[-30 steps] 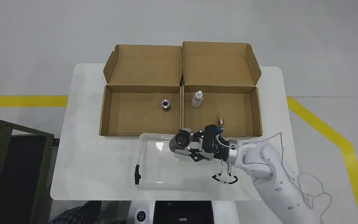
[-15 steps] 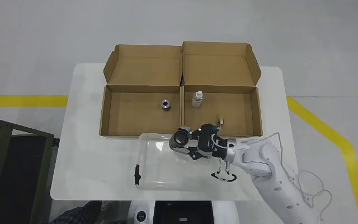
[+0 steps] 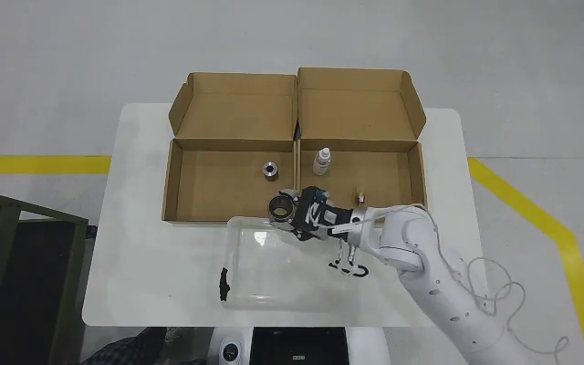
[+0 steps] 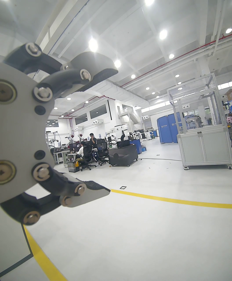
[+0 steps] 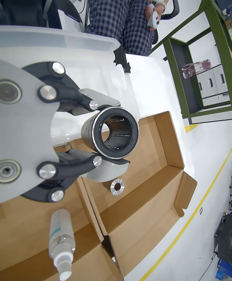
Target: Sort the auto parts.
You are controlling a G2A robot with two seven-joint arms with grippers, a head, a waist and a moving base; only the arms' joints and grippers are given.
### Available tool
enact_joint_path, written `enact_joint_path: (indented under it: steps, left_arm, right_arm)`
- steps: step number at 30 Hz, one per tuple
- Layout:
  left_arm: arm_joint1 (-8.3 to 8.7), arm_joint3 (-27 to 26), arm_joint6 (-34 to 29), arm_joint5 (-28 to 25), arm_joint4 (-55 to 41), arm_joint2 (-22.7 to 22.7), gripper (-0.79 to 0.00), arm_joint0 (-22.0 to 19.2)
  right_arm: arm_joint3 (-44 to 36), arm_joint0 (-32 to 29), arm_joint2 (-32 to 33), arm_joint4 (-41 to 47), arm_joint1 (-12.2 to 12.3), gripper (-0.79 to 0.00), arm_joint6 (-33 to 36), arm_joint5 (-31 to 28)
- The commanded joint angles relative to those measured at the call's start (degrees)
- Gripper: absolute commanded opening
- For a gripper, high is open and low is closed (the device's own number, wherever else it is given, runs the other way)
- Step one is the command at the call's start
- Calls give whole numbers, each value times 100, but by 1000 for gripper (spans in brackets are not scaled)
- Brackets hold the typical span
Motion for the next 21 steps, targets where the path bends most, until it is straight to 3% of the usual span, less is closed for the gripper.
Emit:
enact_joint_path:
  steps: [1,21]
  left_arm:
    - [0,0,0,0,0,0,0,0]
    - [0,0,0,0,0,0,0,0]
  right_arm:
    - [150,194,-147,-39,-44,-785,47,89]
    - [1263,1351,-1044,-392,-423,-785,248,705]
